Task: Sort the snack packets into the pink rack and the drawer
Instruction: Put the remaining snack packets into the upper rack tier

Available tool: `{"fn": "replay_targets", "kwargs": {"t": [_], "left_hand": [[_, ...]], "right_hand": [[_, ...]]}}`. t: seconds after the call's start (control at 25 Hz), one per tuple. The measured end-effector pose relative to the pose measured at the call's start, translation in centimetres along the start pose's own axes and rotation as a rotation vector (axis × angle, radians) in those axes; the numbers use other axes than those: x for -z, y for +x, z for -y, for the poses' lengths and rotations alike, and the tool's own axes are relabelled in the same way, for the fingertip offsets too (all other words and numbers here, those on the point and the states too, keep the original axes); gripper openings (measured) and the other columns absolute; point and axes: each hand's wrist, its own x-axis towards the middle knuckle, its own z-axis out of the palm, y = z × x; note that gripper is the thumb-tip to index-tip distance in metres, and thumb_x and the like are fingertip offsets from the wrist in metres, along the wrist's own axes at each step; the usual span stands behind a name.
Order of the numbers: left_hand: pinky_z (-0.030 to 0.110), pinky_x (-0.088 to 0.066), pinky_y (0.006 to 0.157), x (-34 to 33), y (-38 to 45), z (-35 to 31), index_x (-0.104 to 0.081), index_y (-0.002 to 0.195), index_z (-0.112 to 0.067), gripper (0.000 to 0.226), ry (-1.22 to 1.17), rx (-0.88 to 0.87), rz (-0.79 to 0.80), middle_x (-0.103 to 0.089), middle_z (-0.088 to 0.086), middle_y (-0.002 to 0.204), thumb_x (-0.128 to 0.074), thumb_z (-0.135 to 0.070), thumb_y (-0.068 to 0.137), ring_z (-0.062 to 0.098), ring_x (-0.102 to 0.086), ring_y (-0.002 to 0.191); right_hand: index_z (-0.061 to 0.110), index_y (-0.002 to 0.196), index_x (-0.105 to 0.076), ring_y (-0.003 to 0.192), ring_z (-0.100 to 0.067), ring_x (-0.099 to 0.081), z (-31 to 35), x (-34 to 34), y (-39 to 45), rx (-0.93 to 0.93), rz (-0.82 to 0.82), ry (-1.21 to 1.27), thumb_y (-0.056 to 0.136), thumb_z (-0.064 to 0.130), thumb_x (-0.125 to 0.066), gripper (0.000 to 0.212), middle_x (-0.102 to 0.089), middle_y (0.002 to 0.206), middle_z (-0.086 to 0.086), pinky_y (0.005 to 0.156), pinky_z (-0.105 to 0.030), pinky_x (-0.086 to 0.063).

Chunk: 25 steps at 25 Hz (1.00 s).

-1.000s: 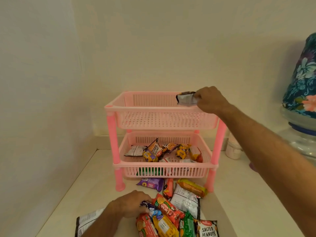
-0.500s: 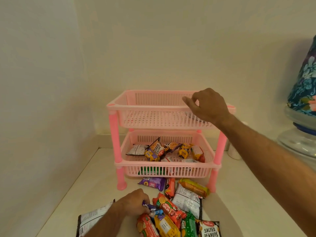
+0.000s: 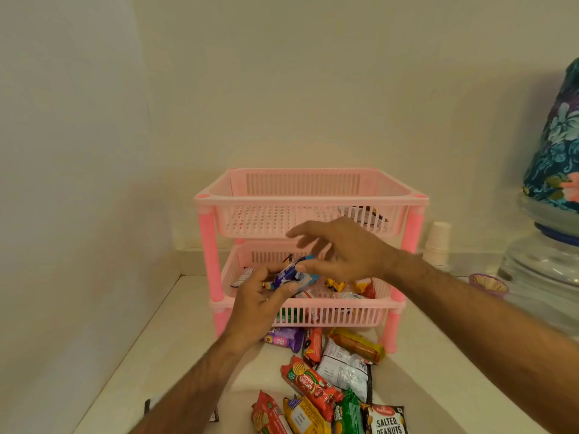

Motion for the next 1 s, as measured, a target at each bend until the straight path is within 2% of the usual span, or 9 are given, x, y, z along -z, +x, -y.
{"fn": "replay_targets", "kwargs": {"t": [0.12, 0.2, 0.32, 0.44, 0.52, 0.64, 0.76, 0.92, 1.0], "left_hand": [[0.019, -0.056, 0.073, -1.4, 0.6, -1.0, -0.066, 0.111, -0.026, 0.029, -0.058, -0.110, -0.048, -0.072, -0.011, 0.104, -0.073, -0.030, 0.084, 0.005, -0.070, 0.094], [0.020, -0.056, 0.077, -1.7, 1.2, -0.9, -0.063, 0.117, -0.026, 0.033, -0.090, -0.130, -0.086, -0.069, -0.010, 0.111, -0.072, -0.032, 0.085, 0.009, -0.067, 0.102], [0.031, -0.058, 0.078, -1.6, 1.3, 0.6, -0.062, 0.110, -0.035, 0.026, -0.003, -0.004, -0.091, -0.067, -0.012, 0.107, -0.071, -0.040, 0.085, 0.012, -0.064, 0.100], [0.028, -0.056, 0.082, -1.4, -0.2, 3.7, -0.064, 0.100, -0.041, 0.022, 0.305, 0.188, 0.266, -0.067, -0.011, 0.103, -0.074, -0.027, 0.087, 0.012, -0.064, 0.099], [0.032, -0.053, 0.095, -1.6, -0.9, 5.8, -0.063, 0.116, -0.035, 0.031, 0.551, 0.223, 0.547, -0.063, -0.008, 0.117, -0.072, -0.027, 0.088, 0.013, -0.061, 0.108], [0.033, -0.039, 0.106, -2.5, -1.2, 7.7, -0.047, 0.139, -0.032, 0.055, 0.850, 0.202, 0.879, -0.051, -0.003, 0.137, -0.070, -0.027, 0.089, 0.017, -0.047, 0.125], [0.041, -0.031, 0.115, -3.1, -2.6, 8.8, -0.041, 0.146, -0.028, 0.068, 0.969, 0.225, 1.093, -0.042, -0.002, 0.150, -0.070, -0.014, 0.086, 0.020, -0.036, 0.137], [0.042, -0.035, 0.111, -3.6, -3.6, 9.7, -0.050, 0.139, -0.026, 0.058, 0.997, 0.125, 1.010, -0.041, -0.004, 0.146, -0.067, -0.009, 0.086, 0.022, -0.038, 0.134], [0.041, -0.038, 0.107, -3.6, -4.0, 10.3, -0.055, 0.136, -0.024, 0.049, 1.004, 0.066, 0.975, -0.044, 0.000, 0.141, -0.063, -0.007, 0.090, 0.025, -0.040, 0.131]], "right_hand": [[0.013, 0.107, -0.075, 0.082, -0.005, -0.071, 0.4, 0.4, 0.0, -0.003, -0.012, 0.101, 0.086, 0.019, -0.075, 0.022, -0.077, 0.095, 0.001, 0.075, -0.025, -0.058], [0.012, 0.102, -0.076, 0.080, -0.003, -0.069, 0.5, 1.4, 0.1, -0.043, -0.044, 0.146, 0.085, 0.013, -0.075, 0.017, -0.076, 0.092, 0.003, 0.073, -0.021, -0.057], [0.011, 0.101, -0.074, 0.079, -0.014, -0.073, -0.3, 4.0, 0.7, -0.147, -0.253, 0.280, 0.085, 0.005, -0.073, 0.017, -0.072, 0.093, -0.001, 0.059, -0.023, -0.060], [0.018, 0.094, -0.070, 0.076, -0.019, -0.073, -3.2, 7.4, 2.2, -0.253, -0.585, 0.251, 0.084, 0.001, -0.073, 0.020, -0.070, 0.092, -0.002, 0.060, -0.030, -0.062], [0.022, 0.085, -0.069, 0.078, -0.020, -0.072, -6.4, 8.9, 3.8, -0.390, -0.622, 0.064, 0.081, 0.000, -0.070, 0.022, -0.072, 0.089, -0.001, 0.071, -0.032, -0.060], [0.017, 0.083, -0.077, 0.079, -0.021, -0.067, -11.1, 9.7, 5.6, -0.601, -0.383, -0.217, 0.079, -0.003, -0.065, 0.023, -0.076, 0.092, -0.008, 0.073, -0.028, -0.053], [0.009, 0.104, -0.075, 0.097, -0.026, -0.066, -13.6, 8.6, 6.2, -0.708, -0.101, -0.326, 0.083, 0.003, -0.066, 0.024, -0.073, 0.112, -0.012, 0.081, -0.026, -0.049], [0.006, 0.115, -0.067, 0.102, -0.028, -0.061, -14.6, 7.2, 7.5, -0.771, 0.183, -0.325, 0.096, 0.030, -0.054, 0.033, -0.065, 0.125, -0.014, 0.083, -0.032, -0.046], [0.012, 0.115, -0.068, 0.103, -0.025, -0.066, -14.9, 6.4, 7.5, -0.814, 0.270, -0.224, 0.098, 0.049, -0.048, 0.046, -0.067, 0.124, -0.010, 0.092, -0.037, -0.050]]}}
